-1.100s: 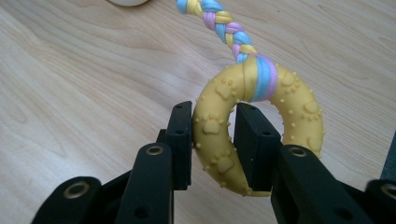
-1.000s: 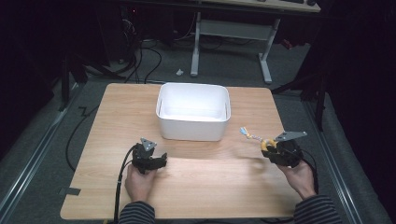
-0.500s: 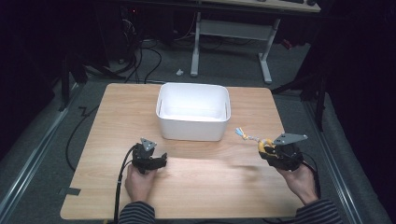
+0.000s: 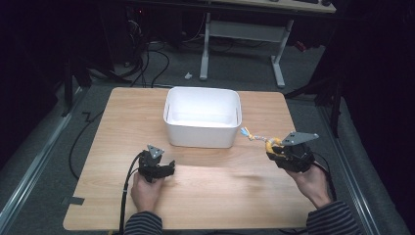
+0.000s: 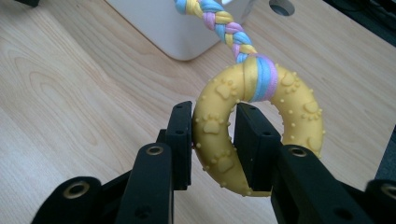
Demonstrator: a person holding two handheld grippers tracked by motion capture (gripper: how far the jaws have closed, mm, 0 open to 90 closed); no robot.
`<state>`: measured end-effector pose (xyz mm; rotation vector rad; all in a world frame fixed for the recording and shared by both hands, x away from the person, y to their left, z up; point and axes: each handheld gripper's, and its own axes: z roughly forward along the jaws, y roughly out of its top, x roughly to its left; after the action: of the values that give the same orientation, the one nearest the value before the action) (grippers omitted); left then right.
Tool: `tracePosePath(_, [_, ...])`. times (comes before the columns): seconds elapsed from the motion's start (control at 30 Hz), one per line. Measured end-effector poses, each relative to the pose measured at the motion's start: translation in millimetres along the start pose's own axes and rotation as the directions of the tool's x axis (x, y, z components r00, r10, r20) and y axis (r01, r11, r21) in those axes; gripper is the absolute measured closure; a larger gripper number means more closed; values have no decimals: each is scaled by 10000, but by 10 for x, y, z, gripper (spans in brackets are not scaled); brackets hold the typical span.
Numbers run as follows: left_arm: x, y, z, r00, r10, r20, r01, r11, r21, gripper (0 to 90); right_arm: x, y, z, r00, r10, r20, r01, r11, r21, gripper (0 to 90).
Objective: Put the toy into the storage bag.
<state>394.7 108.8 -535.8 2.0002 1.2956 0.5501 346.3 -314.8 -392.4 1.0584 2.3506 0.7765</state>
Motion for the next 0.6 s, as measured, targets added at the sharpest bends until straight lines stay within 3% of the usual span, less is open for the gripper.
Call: tracePosePath(0.6, [0,0,0,10000,-2,-1,2,10000,-1,213,-91,437,3,9997,-258,37,258,9996,-125,684])
